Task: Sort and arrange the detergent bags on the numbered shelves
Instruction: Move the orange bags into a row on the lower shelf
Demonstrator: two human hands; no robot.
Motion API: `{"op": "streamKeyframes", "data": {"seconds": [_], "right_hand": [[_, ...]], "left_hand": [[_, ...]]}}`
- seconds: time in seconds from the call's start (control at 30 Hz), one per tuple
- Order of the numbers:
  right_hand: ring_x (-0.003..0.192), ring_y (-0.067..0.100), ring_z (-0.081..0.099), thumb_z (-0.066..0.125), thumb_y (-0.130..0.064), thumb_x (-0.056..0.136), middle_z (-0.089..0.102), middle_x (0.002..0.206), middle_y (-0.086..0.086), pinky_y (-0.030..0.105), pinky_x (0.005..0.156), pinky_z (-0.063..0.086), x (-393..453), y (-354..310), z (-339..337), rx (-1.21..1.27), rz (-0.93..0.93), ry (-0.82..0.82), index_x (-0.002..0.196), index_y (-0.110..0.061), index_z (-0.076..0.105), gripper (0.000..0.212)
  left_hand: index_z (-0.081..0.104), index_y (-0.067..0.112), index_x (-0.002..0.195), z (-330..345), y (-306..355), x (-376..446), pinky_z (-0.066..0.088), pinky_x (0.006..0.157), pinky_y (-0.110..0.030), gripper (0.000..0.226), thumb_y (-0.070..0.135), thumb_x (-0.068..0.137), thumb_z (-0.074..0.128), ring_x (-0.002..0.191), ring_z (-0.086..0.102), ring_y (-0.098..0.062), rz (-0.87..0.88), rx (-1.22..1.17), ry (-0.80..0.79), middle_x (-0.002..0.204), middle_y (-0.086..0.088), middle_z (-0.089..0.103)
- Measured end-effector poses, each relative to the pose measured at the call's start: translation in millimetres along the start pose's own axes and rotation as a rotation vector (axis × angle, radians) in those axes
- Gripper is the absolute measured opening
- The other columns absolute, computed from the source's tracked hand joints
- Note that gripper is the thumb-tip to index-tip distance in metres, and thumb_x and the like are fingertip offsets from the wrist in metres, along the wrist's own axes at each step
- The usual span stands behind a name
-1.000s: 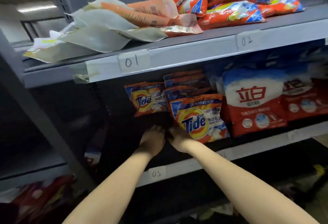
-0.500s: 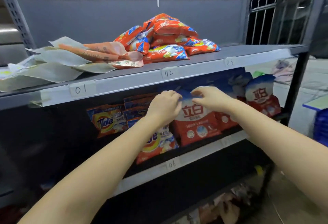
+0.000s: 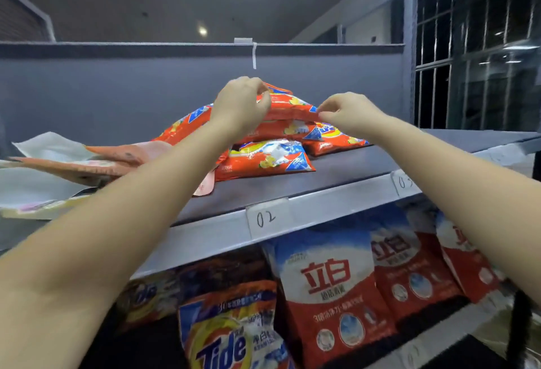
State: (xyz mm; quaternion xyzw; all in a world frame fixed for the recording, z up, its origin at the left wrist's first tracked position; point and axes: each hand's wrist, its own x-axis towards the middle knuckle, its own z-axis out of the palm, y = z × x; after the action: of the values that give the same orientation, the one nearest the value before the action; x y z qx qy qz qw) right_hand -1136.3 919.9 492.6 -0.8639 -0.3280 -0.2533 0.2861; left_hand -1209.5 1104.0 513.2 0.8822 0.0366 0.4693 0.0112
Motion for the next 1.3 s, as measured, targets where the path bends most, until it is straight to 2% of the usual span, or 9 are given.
{"op": "streamKeyframes", "data": {"seconds": [0.27, 0.5, 0.6, 0.8, 0.93, 1.03, 1.13, 1.2, 1.3], "right_hand": [[0.091, 0.027, 0.056, 0.035, -0.041, 0.099, 0.053, 0.093, 0.011, 0.025, 0.064, 0.037, 113, 40, 39, 0.077, 0.198, -0.051, 0.099, -0.002, 0.056, 0.045], [0.095, 0.02, 0.065, 0.056, -0.064, 0.081, 0.069, 0.105, 0.005, 0.035, 0.09, 0.052, 146, 75, 72, 0.772, 0.282, -0.431, 0.114, -0.013, 0.062, 0.061], [0.076, 0.016, 0.069, 0.065, -0.054, 0.079, 0.073, 0.09, 0.004, 0.029, 0.075, 0.057, 149, 81, 71, 0.933, 0.236, -0.469, 0.106, -0.01, 0.066, 0.052], [0.056, 0.018, 0.069, 0.075, -0.023, 0.078, 0.073, 0.076, 0.012, 0.03, 0.058, 0.058, 140, 63, 48, 1.073, 0.134, -0.384, 0.109, 0.006, 0.056, 0.046], [0.058, 0.018, 0.068, 0.071, -0.007, 0.08, 0.069, 0.081, 0.014, 0.03, 0.059, 0.058, 116, 58, 29, 1.167, 0.002, -0.254, 0.098, 0.003, 0.06, 0.023], [0.069, 0.019, 0.068, 0.071, -0.001, 0.077, 0.069, 0.089, 0.014, 0.031, 0.063, 0.057, 91, 63, 14, 1.235, -0.111, -0.131, 0.101, 0.001, 0.06, 0.026], [0.07, 0.011, 0.067, 0.073, 0.003, 0.073, 0.068, 0.084, 0.005, 0.026, 0.065, 0.056, 55, 75, 0, 1.329, -0.23, -0.031, 0.091, -0.012, 0.059, 0.027], [0.074, 0.012, 0.067, 0.076, -0.002, 0.065, 0.07, 0.082, 0.001, 0.026, 0.066, 0.056, 24, 84, -4, 1.387, -0.318, -0.027, 0.09, -0.016, 0.06, 0.032], [0.077, 0.015, 0.069, 0.085, -0.01, 0.046, 0.073, 0.081, -0.001, 0.028, 0.066, 0.057, -24, 94, 0, 1.502, -0.335, -0.055, 0.092, -0.017, 0.061, 0.052]], "left_hand": [[0.065, 0.002, 0.109, 68, -17, 62, 0.037, 0.091, -0.038, 0.049, 0.034, 0.098, 0.029, 0.11, 0.046, -0.037, -0.353, 0.173, -0.062, 0.113, -0.021, 0.063], [0.035, 0.011, 0.056, 89, -27, 50, 0.023, 0.068, -0.034, 0.049, 0.038, 0.096, 0.028, 0.074, 0.035, -0.027, -0.202, 0.218, 0.161, 0.06, -0.01, 0.051], [0.021, 0.023, 0.051, 90, -27, 44, 0.032, 0.067, -0.039, 0.038, 0.04, 0.085, 0.017, 0.062, 0.031, -0.025, -0.078, 0.182, 0.245, 0.048, 0.006, 0.028], [0.068, 0.011, 0.088, 95, -24, 32, 0.038, 0.088, -0.041, 0.066, 0.046, 0.086, 0.012, 0.094, 0.055, -0.028, -0.117, 0.208, 0.253, 0.098, -0.005, 0.069], [0.066, 0.012, 0.105, 80, -16, 37, 0.031, 0.089, -0.036, 0.076, 0.058, 0.082, 0.01, 0.109, 0.053, -0.033, -0.235, 0.193, 0.116, 0.111, -0.009, 0.066], [0.056, 0.012, 0.126, 68, 11, 31, 0.029, 0.1, -0.035, 0.059, 0.055, 0.092, 0.034, 0.123, 0.045, -0.031, -0.474, 0.009, 0.087, 0.126, -0.012, 0.057], [0.04, 0.013, 0.141, 48, 43, 10, 0.048, 0.093, -0.037, 0.071, 0.05, 0.083, 0.061, 0.106, 0.06, -0.018, -0.739, -0.701, 0.121, 0.121, 0.001, 0.059], [0.056, 0.009, 0.128, 31, 59, -10, 0.058, 0.073, -0.032, 0.057, 0.042, 0.082, 0.065, 0.079, 0.07, -0.017, -0.781, -1.162, 0.079, 0.103, -0.006, 0.07], [0.064, 0.008, 0.114, 16, 85, -47, 0.059, 0.07, -0.031, 0.04, 0.028, 0.079, 0.062, 0.073, 0.071, -0.017, -0.714, -1.338, 0.086, 0.094, -0.008, 0.073]]}}
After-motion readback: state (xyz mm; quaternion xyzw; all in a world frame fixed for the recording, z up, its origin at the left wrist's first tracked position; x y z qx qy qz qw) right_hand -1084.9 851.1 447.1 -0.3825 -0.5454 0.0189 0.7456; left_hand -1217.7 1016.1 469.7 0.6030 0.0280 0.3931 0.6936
